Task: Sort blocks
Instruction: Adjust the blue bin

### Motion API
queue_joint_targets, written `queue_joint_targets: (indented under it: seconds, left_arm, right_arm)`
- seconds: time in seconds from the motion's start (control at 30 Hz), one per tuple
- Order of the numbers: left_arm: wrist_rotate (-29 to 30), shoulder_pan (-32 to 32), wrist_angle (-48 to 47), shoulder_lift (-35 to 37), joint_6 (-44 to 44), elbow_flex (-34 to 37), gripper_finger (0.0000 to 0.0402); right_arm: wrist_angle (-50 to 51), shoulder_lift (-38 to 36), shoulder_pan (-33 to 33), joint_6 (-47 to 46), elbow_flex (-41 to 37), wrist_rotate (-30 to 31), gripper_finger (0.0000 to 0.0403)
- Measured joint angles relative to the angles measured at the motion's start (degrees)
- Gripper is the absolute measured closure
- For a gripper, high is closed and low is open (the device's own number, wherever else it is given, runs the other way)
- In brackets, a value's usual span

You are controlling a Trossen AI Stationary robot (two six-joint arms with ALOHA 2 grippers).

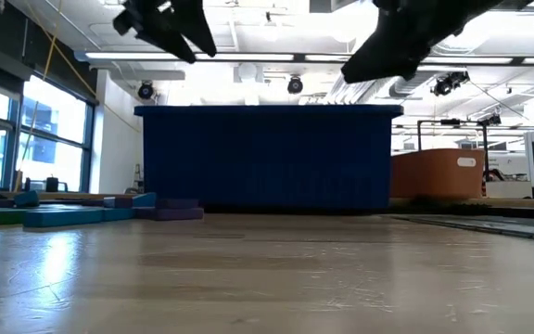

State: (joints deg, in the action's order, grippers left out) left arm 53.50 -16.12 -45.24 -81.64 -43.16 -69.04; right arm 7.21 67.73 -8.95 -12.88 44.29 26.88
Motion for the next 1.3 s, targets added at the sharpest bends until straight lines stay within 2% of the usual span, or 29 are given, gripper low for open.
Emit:
queue_joint_targets:
  seconds: [0.17,0.3,0.5,0.67,0.83,1.03,1.13,1.3]
  left_arm:
    - [-7.1,14.2,1.7,6.4,10.7,0.0,0.0174]
    - [-10.4,26.3,5.8,11.1,18.5,-0.1,0.0174]
    - [-18.1,41.8,11.1,13.0,24.3,-0.1,0.0174]
    - [-26.0,52.5,12.6,12.3,27.4,-0.1,0.0172]
    - [-33.7,62.6,11.6,10.0,29.3,-1.2,0.0147]
    - [-38.9,69.9,10.2,4.4,30.9,-6.2,0.0105]
    - [-41.1,71.3,9.6,1.4,30.9,-7.7,0.0093]
    - [-41.3,72.5,9.7,-2.4,31.3,-8.2,0.0090]
  right_arm:
    - [10.7,-0.4,8.9,6.6,10.2,-0.1,0.0269]
    - [21.8,-0.2,17.1,9.2,20.7,0.9,0.0264]
    - [32.0,-0.2,30.1,11.0,32.7,0.9,0.0202]
    - [33.9,-0.1,41.5,9.1,35.0,-6.3,0.0141]
    - [34.8,3.2,51.5,7.8,34.3,-11.5,0.0103]
    - [33.9,10.0,58.8,6.4,34.3,-11.7,0.0084]
    - [33.8,13.2,61.5,4.0,34.2,-11.7,0.0084]
    - [33.7,17.6,63.8,2.8,34.2,-12.6,0.0084]
